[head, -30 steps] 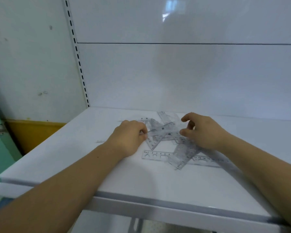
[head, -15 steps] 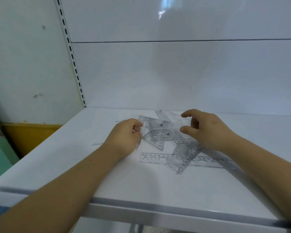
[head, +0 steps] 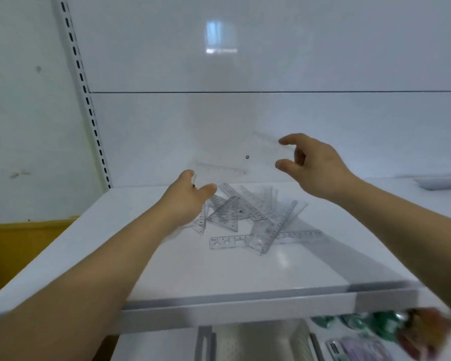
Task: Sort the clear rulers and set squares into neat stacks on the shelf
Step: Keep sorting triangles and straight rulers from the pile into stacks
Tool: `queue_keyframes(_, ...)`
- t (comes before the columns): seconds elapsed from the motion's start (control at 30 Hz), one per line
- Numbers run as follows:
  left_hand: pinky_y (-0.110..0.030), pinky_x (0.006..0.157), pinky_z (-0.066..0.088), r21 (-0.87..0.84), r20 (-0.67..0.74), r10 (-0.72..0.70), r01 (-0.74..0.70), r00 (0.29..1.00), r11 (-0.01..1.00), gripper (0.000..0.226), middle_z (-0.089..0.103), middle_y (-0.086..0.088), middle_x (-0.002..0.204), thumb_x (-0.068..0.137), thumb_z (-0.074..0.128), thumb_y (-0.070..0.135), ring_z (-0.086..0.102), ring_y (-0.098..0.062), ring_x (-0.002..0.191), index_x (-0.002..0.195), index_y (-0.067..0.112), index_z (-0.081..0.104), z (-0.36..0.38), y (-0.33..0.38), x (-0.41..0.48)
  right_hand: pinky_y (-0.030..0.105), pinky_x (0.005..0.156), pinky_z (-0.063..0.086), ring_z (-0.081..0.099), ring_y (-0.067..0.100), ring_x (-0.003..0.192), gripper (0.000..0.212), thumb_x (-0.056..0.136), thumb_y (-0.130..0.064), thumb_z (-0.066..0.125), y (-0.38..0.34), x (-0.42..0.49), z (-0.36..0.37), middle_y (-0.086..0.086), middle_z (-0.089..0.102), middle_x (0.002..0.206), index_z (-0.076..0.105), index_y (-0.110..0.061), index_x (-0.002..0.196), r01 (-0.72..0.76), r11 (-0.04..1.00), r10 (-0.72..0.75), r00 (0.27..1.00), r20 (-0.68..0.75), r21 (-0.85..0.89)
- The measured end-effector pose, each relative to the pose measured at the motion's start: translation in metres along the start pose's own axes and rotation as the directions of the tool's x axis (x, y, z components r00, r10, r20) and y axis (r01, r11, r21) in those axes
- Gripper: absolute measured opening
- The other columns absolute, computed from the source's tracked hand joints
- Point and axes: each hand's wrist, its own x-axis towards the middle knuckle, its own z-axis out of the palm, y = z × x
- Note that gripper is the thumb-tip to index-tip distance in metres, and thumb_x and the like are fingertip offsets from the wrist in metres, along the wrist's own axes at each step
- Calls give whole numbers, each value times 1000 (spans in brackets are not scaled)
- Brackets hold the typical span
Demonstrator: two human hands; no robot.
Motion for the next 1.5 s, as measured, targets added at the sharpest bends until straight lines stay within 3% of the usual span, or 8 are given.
queue_keyframes(0.13,-22,65,37,71,94,146,-153,985,986,30,45,10,92,96,49,35,45,-17,95,123,28,37,12,14,-13,17,62,37,49,6,70,37,90,-32,59,3,-42,-28,-5,49,74,51,-27,126,-119,991,118,993,-25,-68)
queue_keyframes(0.3,-24,87,33,219,264,240,-300,934,928,61,48,-6,138,93,54,39,48,-20,121,145,18,30,59,46,-40,20,58,37,50,7,67,36,90,-33,58,27,-104,-81,-5,50,73,50,-27,125,-313,941,304,949,-83,-130)
queue_keyframes(0.53,-32,90,43,255,337,353,-446,873,858,61,60,-4,116,83,64,47,56,-23,108,135,20,47,148,116,-64,25,60,39,53,12,69,41,92,-35,57,85,-179,-176,-3,56,77,48,-24,131,-478,846,443,877,-187,-235)
queue_keyframes(0.73,-32,93,41,223,383,393,-497,836,839,61,55,-7,130,84,64,49,54,-25,114,134,18,49,252,187,-91,21,57,38,53,9,72,43,92,-35,57,155,-237,-263,-7,56,83,47,-23,133,-566,760,520,824,-225,-318)
queue_keyframes(0.93,-34,94,42,200,376,399,-494,836,846,60,54,-8,132,85,62,48,53,-26,115,135,17,48,344,238,-114,26,75,43,53,14,88,44,92,-35,57,227,-277,-330,-4,55,99,47,-25,134,-617,709,563,787,-252,-343)
queue_keyframes(1.2,-33,92,41,282,360,389,-497,848,821,64,51,-5,136,86,57,54,52,-25,118,136,16,47,399,268,-94,27,79,43,52,18,99,45,95,-32,52,308,-268,-347,4,56,121,43,-23,138,-655,691,612,755,-234,-305)
queue_keyframes(1.33,-35,87,45,364,371,440,-564,818,741,62,51,-8,129,83,55,60,54,-28,108,119,9,60,419,286,-68,36,94,44,51,25,116,45,95,-34,51,347,-246,-342,6,54,128,43,-23,138,-663,673,624,747,-229,-327)
queue_keyframes(1.5,-38,93,45,396,385,436,-572,814,719,59,51,-9,132,85,54,58,52,-29,114,122,13,58,449,299,-38,42,98,45,48,27,119,44,95,-37,49,395,-222,-344,6,49,135,43,-28,138,-676,642,667,725,-172,-361)
